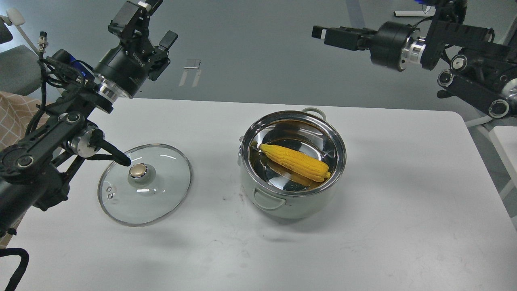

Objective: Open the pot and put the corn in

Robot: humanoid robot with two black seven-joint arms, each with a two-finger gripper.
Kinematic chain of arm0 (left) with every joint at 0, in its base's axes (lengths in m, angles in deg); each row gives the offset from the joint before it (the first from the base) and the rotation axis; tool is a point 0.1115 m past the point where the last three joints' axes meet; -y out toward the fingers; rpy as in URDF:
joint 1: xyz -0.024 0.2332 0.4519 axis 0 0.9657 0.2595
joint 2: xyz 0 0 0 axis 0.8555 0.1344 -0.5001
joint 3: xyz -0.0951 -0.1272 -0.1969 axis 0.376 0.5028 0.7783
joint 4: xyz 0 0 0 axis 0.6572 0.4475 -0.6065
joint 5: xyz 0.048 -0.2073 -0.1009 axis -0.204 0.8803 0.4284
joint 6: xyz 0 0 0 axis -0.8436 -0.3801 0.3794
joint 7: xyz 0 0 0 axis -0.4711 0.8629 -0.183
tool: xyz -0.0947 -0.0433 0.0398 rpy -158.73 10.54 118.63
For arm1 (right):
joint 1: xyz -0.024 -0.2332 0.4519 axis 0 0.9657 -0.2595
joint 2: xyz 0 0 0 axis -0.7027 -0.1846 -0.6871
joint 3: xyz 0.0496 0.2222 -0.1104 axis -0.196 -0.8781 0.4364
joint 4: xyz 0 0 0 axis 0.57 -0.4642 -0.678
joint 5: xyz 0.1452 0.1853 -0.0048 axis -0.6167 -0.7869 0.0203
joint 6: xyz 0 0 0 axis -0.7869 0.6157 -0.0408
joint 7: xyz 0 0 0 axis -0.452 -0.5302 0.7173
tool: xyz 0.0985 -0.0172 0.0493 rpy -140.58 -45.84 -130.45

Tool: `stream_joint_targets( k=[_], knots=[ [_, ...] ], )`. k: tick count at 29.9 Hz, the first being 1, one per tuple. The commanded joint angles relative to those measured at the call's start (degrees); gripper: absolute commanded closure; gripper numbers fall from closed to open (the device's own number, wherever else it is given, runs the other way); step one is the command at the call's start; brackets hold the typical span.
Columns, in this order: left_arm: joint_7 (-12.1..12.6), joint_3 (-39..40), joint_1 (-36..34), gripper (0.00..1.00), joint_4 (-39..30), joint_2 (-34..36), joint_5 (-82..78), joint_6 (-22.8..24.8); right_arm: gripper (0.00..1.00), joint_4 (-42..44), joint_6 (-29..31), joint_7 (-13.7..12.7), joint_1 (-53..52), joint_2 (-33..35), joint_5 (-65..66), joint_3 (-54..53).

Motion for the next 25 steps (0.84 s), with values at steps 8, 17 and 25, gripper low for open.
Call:
stream_joint_targets(
  k=[8, 17, 25],
  knots=[
    [5.5, 8.7, -2.5, 0.02, 18.5, -12.3, 4.4, 17.4, 0.00, 6.5, 1.9, 0.0, 16.1, -5.5, -23.3, -19.4],
    [4.7, 12.0, -1.1, 0.02, 21.6, -18.2, 4.5, 17.4, 0.00, 5.7, 9.8, 0.0, 24.0, -8.1, -33.6, -32.2],
    [1.5, 12.0, 0.3, 0.02, 21.6, -22.3, 4.5, 17.4, 0.00, -0.2, 9.6, 0.0, 27.5, -6.0, -33.6, -33.5]
  ],
)
